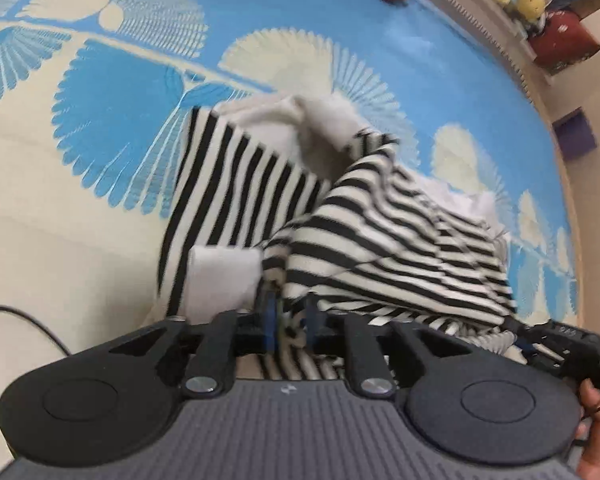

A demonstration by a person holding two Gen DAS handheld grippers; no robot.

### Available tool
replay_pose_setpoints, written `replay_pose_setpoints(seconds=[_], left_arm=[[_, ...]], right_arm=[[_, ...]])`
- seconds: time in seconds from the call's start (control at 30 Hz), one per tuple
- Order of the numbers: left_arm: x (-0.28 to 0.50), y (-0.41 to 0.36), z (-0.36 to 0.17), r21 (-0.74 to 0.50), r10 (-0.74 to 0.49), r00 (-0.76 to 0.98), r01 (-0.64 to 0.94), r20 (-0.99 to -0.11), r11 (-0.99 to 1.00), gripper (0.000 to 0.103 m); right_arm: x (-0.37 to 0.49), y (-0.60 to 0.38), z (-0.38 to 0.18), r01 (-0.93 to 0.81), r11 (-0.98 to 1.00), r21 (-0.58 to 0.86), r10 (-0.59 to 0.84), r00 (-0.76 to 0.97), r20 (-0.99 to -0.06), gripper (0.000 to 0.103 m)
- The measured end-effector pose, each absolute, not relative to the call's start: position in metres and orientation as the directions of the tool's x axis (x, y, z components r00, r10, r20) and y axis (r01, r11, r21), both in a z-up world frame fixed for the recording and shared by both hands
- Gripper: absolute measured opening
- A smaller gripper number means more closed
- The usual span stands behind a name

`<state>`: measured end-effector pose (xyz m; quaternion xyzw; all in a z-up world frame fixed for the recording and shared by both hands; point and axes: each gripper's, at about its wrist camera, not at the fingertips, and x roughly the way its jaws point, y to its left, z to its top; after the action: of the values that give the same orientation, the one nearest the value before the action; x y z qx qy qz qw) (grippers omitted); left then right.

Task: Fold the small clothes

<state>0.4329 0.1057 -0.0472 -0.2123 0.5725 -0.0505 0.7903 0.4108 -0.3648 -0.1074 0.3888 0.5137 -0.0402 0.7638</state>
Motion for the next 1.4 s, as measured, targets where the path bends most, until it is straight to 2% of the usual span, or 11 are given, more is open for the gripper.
replay_pose_setpoints(seconds=[0.07,0.2,0.27,0.47,0.67,0.87,0.97,1.07,1.2,1.23,1.4], left_arm=[[0.434,0.101,-0.043,-0.393,-0.315,0.371,-0.157,-0.874,0.906,0.038],[0.441,0.098,-0.053,-0.372,-0.295,0.351,-0.175,-0.888,0.911,0.029],[0.445,0.096,-0.049,-0.376,-0.299,0.358,-0.167,-0.885,0.912,0.002],[0.427,0.108,0.021,-0.491,-0.380,0.628,-0.004,-0.680,0.871,0.001],[0.435,0.116,-0.065,-0.325,-0.268,0.281,-0.178,-0.921,0.929,0.002],[0.434,0.103,-0.047,-0.271,-0.230,0.332,-0.085,-0.915,0.959,0.028],[0.424,0.096,-0.010,-0.259,-0.222,0.548,0.011,-0.807,0.966,0.028],[0.422,0.081,-0.013,-0.304,-0.318,0.530,0.116,-0.786,0.946,0.028],[0.426,0.067,-0.071,-0.106,-0.132,0.357,0.091,-0.925,0.990,0.022],[0.427,0.069,-0.084,-0.073,-0.092,0.320,0.069,-0.943,0.995,0.023],[0.421,0.073,-0.058,-0.157,-0.182,0.386,0.094,-0.905,0.983,0.024]], right_arm=[[0.414,-0.358,-0.104,0.422,0.736,0.529,0.325,0.466,-0.823,0.041],[0.418,-0.355,-0.110,0.409,0.772,0.487,0.306,0.432,-0.848,0.041],[0.420,-0.352,-0.109,0.377,0.772,0.512,0.326,0.457,-0.828,0.001],[0.403,-0.360,-0.045,0.155,0.702,0.695,0.361,0.765,-0.534,0.001],[0.409,-0.356,-0.128,0.429,0.768,0.475,0.333,0.364,-0.869,0.006],[0.411,-0.353,-0.102,0.400,0.824,0.402,0.195,0.466,-0.863,0.038],[0.406,-0.343,-0.063,0.264,0.869,0.419,0.161,0.649,-0.744,0.038],[0.414,-0.334,-0.062,0.135,0.846,0.515,0.316,0.652,-0.690,0.040],[0.426,-0.322,-0.120,0.218,0.886,0.408,0.304,0.389,-0.869,0.042],[0.425,-0.325,-0.132,0.241,0.889,0.390,0.292,0.359,-0.887,0.034],[0.418,-0.332,-0.102,0.239,0.872,0.427,0.287,0.456,-0.842,0.034]])
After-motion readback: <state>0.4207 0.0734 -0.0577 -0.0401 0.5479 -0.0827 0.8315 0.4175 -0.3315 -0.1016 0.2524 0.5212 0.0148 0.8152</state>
